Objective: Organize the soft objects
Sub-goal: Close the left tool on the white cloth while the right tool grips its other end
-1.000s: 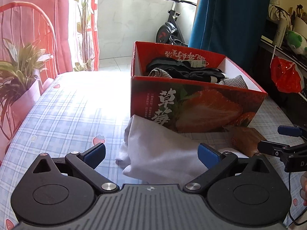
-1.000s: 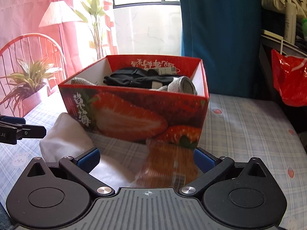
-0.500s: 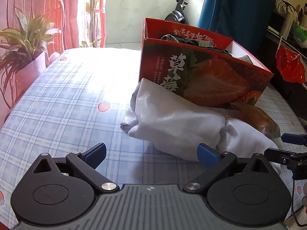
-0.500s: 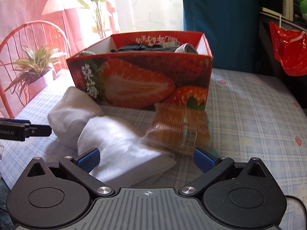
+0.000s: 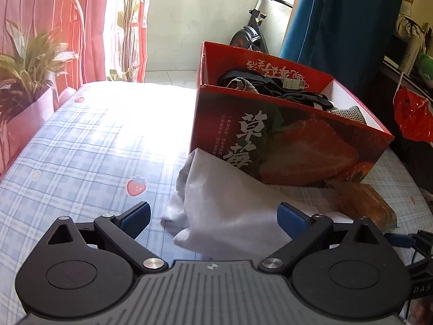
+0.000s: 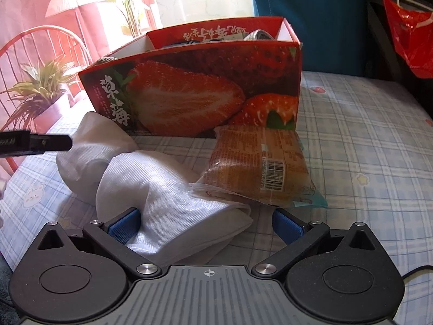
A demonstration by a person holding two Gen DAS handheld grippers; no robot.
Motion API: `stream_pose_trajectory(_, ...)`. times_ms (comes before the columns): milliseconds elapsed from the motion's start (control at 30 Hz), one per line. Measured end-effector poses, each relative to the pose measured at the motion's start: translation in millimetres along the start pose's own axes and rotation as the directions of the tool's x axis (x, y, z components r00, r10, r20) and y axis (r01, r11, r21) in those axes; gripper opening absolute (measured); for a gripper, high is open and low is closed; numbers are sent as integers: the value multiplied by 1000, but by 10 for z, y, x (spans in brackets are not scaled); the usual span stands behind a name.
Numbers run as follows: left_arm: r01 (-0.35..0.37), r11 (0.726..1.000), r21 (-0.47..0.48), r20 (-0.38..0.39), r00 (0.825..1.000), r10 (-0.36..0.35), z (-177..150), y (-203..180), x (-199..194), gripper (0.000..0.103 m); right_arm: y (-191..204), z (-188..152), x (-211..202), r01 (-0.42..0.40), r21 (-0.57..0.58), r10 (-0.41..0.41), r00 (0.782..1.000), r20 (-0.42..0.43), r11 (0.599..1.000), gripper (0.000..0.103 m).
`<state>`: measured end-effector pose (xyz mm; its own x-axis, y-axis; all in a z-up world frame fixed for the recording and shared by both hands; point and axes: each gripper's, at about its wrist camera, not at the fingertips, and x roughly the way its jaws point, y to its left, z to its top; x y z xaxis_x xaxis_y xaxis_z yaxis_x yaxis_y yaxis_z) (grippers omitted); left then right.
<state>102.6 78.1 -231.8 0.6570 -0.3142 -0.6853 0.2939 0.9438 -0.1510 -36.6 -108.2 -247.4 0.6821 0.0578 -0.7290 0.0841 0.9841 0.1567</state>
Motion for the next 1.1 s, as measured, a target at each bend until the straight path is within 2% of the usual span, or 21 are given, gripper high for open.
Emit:
stream_pose_trajectory(100,49,998,-40,-30,998,-50,66,28,234,92,-24,22,54,-9,3,9,1000,-11,1000,102)
stream_pose_trajectory(167,95,995,-33,-43,994,-96,67,1,360,75,-24,49,78,-10,-5,10,1000,-10,1000,102)
stream_pose_trajectory(200,110,994,-21,-58,992,-111,58,-22,414,70,-26,62,88,-11,-7,11,1000,-10,1000,102)
stream_pose_trajectory(267,136,991,-3,-84,987,-136,40,-74,487,52,-29,83,105,-19,-12,19,1000,-12,1000,101)
stream_pose_trajectory(333,150,989,10,-96,984,-149,19,-126,508,47,-42,99,119,-29,-10,29,999,-17,1000,99)
stream_pose_trajectory(600,170,985,-5,-119,978,-170,-133,-151,515,46,-45,94,144,-69,1,69,997,-40,998,89)
stream_pose_trajectory(767,172,985,12,-128,977,-169,-225,-193,469,46,-44,78,132,-76,13,77,996,-46,997,87)
stream_pose_trajectory(1100,153,988,-19,-123,980,-155,-434,-239,293,44,-22,51,90,-84,8,84,995,-49,996,82)
